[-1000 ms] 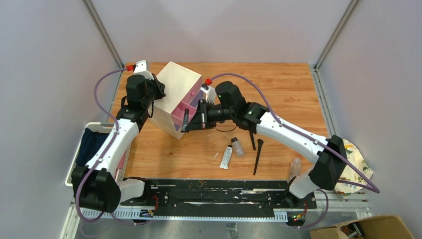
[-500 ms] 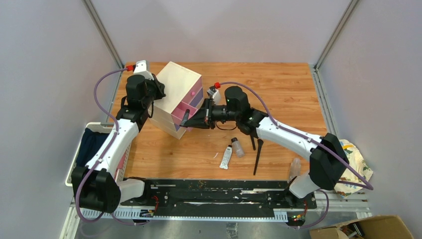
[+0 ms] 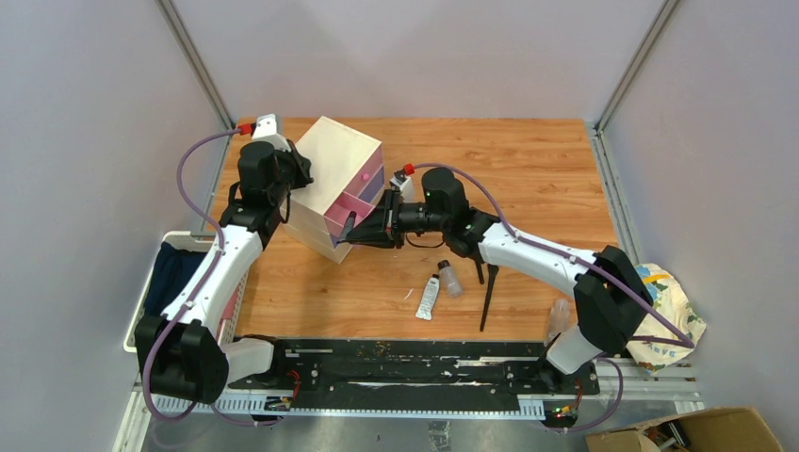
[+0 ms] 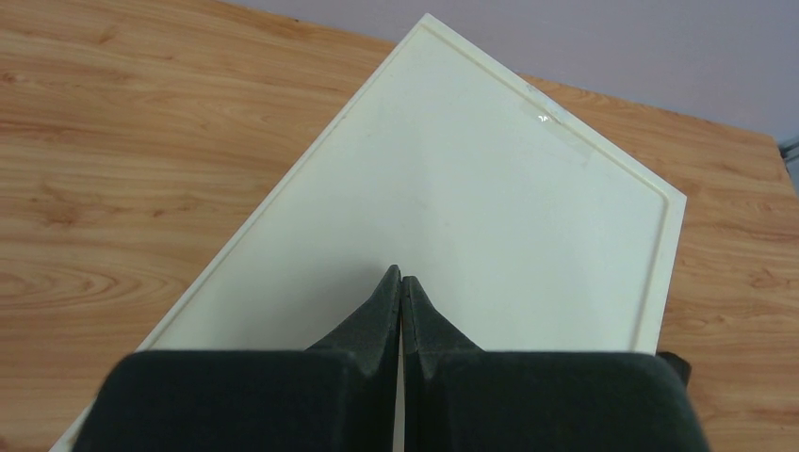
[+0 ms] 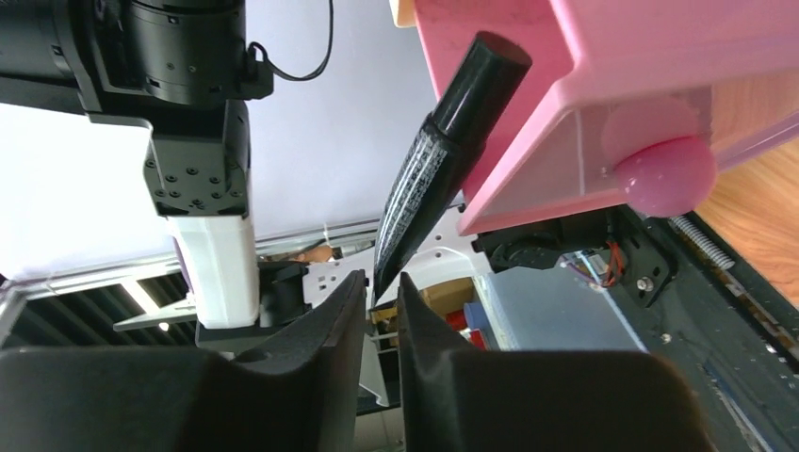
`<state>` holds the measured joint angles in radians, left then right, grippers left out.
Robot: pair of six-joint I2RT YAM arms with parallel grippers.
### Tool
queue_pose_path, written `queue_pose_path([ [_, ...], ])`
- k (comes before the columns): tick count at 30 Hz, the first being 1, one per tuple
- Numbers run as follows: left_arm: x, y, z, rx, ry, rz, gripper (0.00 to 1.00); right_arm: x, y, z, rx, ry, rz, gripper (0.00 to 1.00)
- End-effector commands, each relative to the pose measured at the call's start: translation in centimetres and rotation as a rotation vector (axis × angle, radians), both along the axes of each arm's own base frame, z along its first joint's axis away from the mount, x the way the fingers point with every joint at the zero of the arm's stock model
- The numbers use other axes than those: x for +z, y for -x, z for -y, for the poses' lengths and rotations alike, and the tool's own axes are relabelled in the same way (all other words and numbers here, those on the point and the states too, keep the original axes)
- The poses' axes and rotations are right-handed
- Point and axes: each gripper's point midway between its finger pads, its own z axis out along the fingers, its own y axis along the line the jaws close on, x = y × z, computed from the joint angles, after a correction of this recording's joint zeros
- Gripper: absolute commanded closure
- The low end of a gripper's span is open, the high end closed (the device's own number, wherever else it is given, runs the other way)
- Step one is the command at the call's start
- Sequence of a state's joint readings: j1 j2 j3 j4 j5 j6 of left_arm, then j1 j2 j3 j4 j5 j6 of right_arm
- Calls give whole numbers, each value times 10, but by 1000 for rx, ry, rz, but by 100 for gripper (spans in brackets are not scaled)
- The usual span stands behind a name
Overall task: Organize the makeup
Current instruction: Place the makeup in the drawer, then pick up the makeup from the center of the board.
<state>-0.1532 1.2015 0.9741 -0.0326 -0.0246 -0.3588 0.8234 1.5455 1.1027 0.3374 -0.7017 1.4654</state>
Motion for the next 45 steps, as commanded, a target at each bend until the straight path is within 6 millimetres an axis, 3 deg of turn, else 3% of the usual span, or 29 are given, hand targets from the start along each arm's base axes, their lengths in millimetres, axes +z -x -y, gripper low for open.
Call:
queue_pose_path([
  [1,-4,6,-2,4,-16,-13,100,18,-8,0,3,-45,41,70],
  [4,-6,5,-1,4,-16,-15,100,25,-11,3,-13,-57,77,63],
  [12,-6,5,-1,3,-14,-14,100,50,-10,15,-36,-44,235,63],
  [15,-7,5,-1,4,-14,-15,100,47,-7,28,-41,48,346,65],
  [20,-9,4,-1,2,-14,-18,100,-3,-1,84,-110,393,469,67],
  [24,-7,3,1,-3,-6,-12,100,-65,10,135,-111,690,472,67],
  [27,-5,3,2,-7,0,-7,100,-114,26,158,-53,852,423,68],
  [35,-6,4,2,-8,-3,-9,100,-211,69,159,106,1050,325,69],
  [38,-6,4,2,-12,-5,-8,100,-229,73,159,108,1083,306,68],
  [45,-5,4,4,-20,-2,1,100,-245,64,166,67,1163,306,57],
])
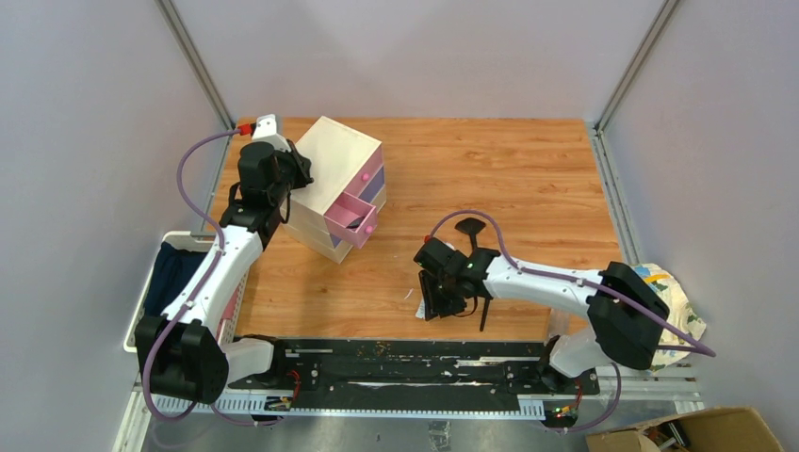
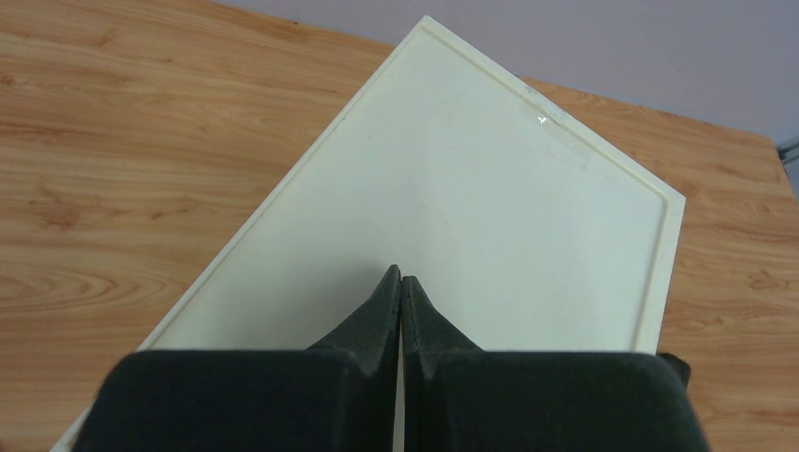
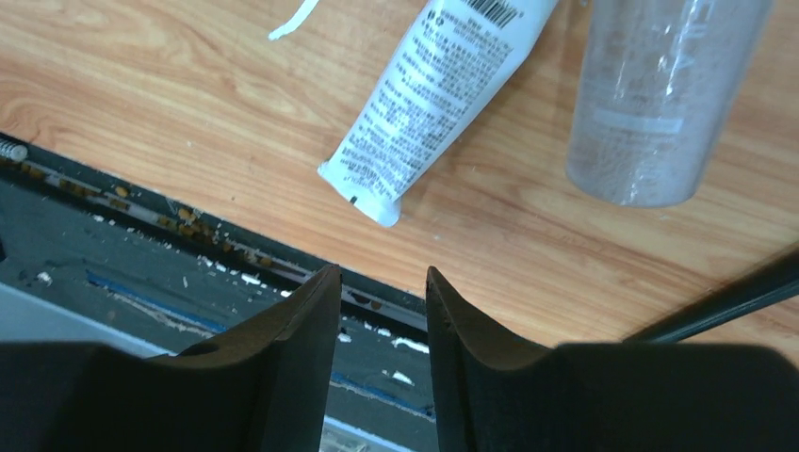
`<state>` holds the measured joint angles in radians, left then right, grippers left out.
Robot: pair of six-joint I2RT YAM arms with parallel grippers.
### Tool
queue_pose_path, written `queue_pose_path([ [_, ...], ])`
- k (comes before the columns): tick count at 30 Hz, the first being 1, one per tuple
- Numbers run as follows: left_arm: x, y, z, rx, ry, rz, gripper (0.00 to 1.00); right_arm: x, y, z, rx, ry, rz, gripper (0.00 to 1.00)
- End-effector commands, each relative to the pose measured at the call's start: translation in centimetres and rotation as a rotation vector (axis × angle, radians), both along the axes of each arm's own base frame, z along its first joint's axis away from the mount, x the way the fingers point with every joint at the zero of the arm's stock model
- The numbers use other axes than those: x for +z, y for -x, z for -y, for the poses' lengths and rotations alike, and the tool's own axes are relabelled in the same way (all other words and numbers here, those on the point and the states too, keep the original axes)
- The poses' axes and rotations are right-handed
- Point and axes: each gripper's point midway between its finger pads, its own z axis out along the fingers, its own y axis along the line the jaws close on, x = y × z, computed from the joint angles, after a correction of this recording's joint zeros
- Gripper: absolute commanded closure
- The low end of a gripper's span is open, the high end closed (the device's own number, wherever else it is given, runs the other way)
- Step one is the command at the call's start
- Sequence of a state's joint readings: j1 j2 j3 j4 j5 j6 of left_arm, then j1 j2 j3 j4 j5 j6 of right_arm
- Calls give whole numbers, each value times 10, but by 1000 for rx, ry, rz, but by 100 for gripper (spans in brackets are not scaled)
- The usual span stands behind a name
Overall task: Organize the makeup
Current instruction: Pick up the makeup from the center of the board.
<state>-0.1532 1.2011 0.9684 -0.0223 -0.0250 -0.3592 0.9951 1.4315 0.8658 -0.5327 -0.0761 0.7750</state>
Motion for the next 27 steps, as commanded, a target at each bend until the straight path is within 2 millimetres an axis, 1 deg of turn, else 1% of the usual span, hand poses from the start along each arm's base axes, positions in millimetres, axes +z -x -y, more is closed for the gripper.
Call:
queue_pose_path([
  [1,-5,4,4,-20,-3,-3,100,-14,-8,5,-36,66,31,56],
  [2,-5,4,3,-20,-5,-3,100,-16,-11,5,-45,80,40,52],
  [4,-7,4,4,-22,-4,-4,100,-19,-17,1,-51,94,51,50],
  [10,-10,5,3,-23,-9,-8,100,-26,-28,-15,-54,99,50,51],
  [16,-14,6,4,-25,-9,-17,100,-21,-35,-28,-55,68,62,51],
  [20,-18,7,4,-26,-10,-25,100,-22,-39,-33,-61,72,63,53],
  [21,-14,5,4,-25,-7,-7,100,-23,-39,-34,-61,72,60,55],
  [24,-14,4,4,-24,-7,-2,100,-26,-39,-38,-56,73,48,58],
  [27,-14,5,4,-23,-8,-2,100,-31,-37,-37,-69,85,36,61],
])
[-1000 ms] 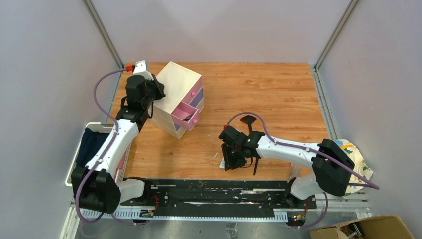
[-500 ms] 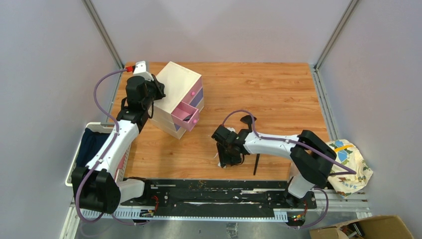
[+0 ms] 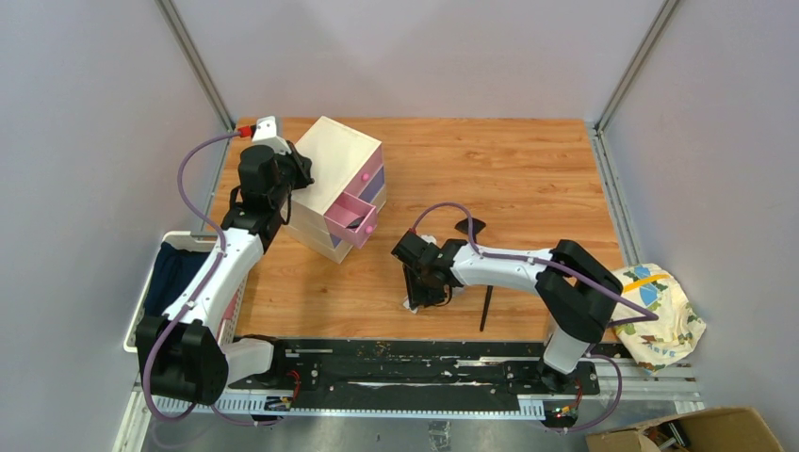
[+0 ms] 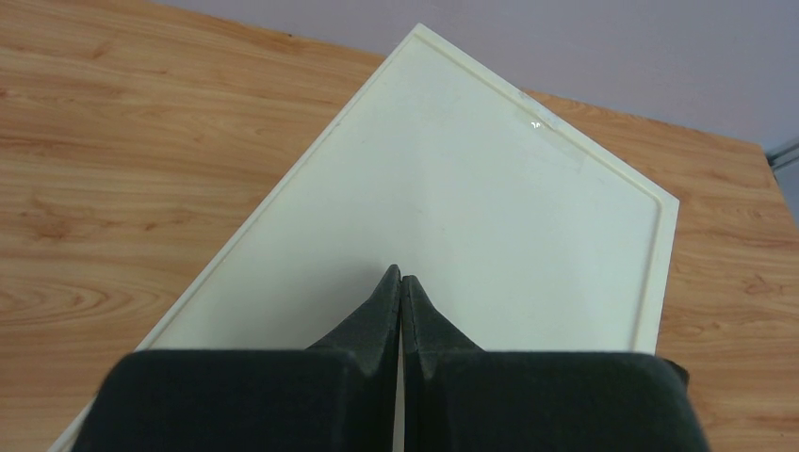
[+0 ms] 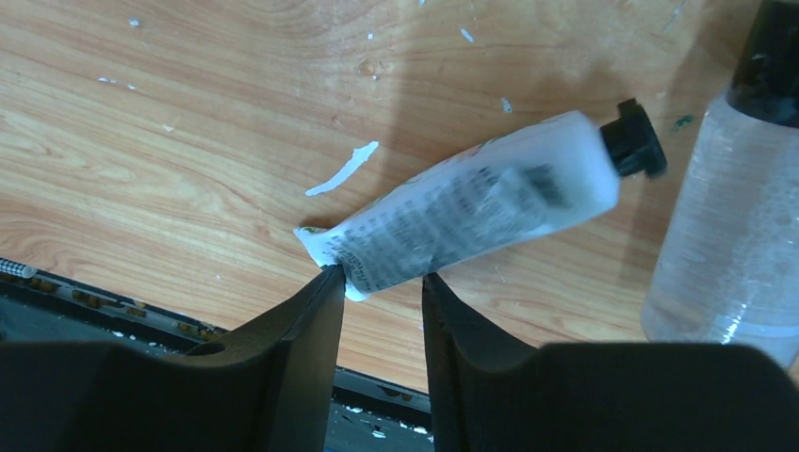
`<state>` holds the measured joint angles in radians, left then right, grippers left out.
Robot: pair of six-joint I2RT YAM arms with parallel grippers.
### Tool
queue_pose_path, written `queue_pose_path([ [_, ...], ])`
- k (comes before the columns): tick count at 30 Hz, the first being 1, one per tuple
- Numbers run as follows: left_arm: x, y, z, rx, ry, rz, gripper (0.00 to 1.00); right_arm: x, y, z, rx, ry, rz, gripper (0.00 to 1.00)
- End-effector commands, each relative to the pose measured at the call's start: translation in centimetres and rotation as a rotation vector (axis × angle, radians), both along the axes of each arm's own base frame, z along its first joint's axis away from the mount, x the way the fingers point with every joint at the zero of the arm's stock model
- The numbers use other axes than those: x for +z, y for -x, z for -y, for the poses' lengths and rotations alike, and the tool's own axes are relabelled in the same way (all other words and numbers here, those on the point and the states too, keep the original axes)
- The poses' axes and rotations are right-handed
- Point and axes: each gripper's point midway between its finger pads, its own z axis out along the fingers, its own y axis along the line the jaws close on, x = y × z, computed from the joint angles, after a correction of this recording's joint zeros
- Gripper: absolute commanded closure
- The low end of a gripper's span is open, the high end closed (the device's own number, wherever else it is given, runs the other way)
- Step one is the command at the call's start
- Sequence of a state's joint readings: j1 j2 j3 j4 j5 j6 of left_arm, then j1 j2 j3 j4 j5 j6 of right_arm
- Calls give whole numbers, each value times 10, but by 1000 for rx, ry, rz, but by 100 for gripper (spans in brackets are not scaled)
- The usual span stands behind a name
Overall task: Organize the makeup
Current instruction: Pick up the makeup from the center of the board.
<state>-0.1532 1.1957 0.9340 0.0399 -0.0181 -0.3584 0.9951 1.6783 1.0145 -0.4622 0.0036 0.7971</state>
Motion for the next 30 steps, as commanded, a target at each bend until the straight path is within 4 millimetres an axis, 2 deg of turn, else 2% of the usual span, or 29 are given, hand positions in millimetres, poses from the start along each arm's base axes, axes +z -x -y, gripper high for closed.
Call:
queue_pose_path([
  [1,-14,6,2,-16,-15,-34,100,-6,2,0,-24,31,-3,62],
  [5,-15,6,3,-18,-11,-35,100,2,-7,9,-25,110,50,62],
  [11,-18,6,2,-16,-14,-42,100,5,-20,-14,26,106,57,63],
  [19,-20,5,2,-17,-18,-46,100,2,-34,-25,41,130,77,64],
  [25,-21,5,3,-20,-18,-48,100,24,-68,-22,24,120,158,64],
  [30,-20,5,2,-16,-20,-45,100,46,-74,-14,44,111,211,64],
])
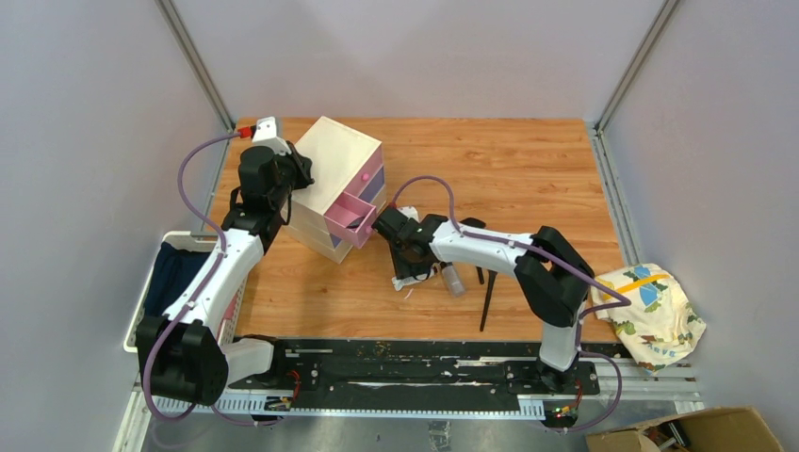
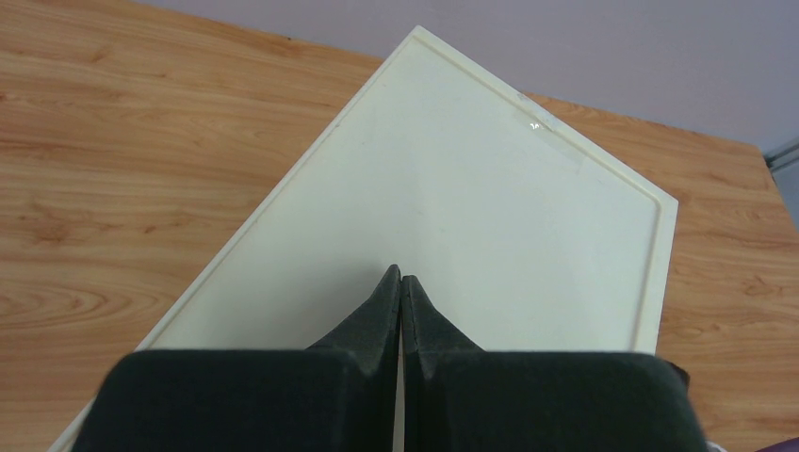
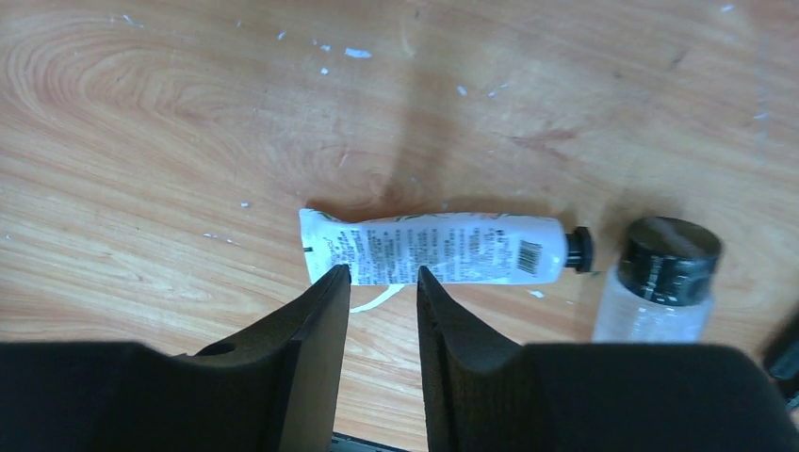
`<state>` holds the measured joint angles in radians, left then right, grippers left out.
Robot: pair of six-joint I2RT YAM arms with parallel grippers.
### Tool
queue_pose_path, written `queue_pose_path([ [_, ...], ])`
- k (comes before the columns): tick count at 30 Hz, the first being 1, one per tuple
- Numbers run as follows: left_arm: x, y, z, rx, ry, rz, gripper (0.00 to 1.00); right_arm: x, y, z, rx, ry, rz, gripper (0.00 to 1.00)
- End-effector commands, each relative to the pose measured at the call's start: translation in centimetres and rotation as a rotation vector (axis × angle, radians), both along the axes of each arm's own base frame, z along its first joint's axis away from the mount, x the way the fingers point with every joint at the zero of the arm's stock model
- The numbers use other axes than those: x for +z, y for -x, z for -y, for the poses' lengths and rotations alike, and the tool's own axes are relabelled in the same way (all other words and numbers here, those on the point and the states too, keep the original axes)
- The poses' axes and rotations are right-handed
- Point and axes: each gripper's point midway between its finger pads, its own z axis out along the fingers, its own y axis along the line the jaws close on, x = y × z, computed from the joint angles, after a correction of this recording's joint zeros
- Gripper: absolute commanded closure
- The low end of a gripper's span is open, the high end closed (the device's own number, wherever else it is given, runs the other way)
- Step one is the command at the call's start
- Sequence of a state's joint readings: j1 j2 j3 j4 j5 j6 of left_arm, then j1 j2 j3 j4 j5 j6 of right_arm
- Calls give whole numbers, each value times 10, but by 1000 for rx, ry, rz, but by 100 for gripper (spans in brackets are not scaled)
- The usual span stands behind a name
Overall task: Organize the makeup
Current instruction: Pick up the makeup from the center of the board.
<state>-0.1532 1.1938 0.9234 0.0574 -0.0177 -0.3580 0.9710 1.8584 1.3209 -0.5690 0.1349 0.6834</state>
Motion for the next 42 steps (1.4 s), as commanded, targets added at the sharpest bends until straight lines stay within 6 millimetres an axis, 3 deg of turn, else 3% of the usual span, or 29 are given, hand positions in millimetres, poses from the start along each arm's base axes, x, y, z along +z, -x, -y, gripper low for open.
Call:
queue_pose_path([
  [1,-19,6,2,-16,-21,-53,100,30,-11,22,8,43,83,64],
  [5,-19,7,3,-18,-15,-55,100,41,-23,51,-29,121,165,63],
  [9,-20,7,3,-18,-12,-57,100,42,-40,64,-51,130,158,67],
  [17,-19,8,3,-16,-5,-55,100,24,-75,61,-56,175,124,71],
  [22,-21,10,2,-15,-11,-58,100,7,-81,57,-43,191,87,74],
  [25,-23,10,2,-14,-11,-61,100,-4,-75,58,-33,197,54,76],
  [32,-26,10,2,-14,-11,-67,100,-18,-39,73,-27,163,-16,78],
  [42,-22,12,2,-14,-4,-61,100,-11,6,78,30,116,-36,78],
])
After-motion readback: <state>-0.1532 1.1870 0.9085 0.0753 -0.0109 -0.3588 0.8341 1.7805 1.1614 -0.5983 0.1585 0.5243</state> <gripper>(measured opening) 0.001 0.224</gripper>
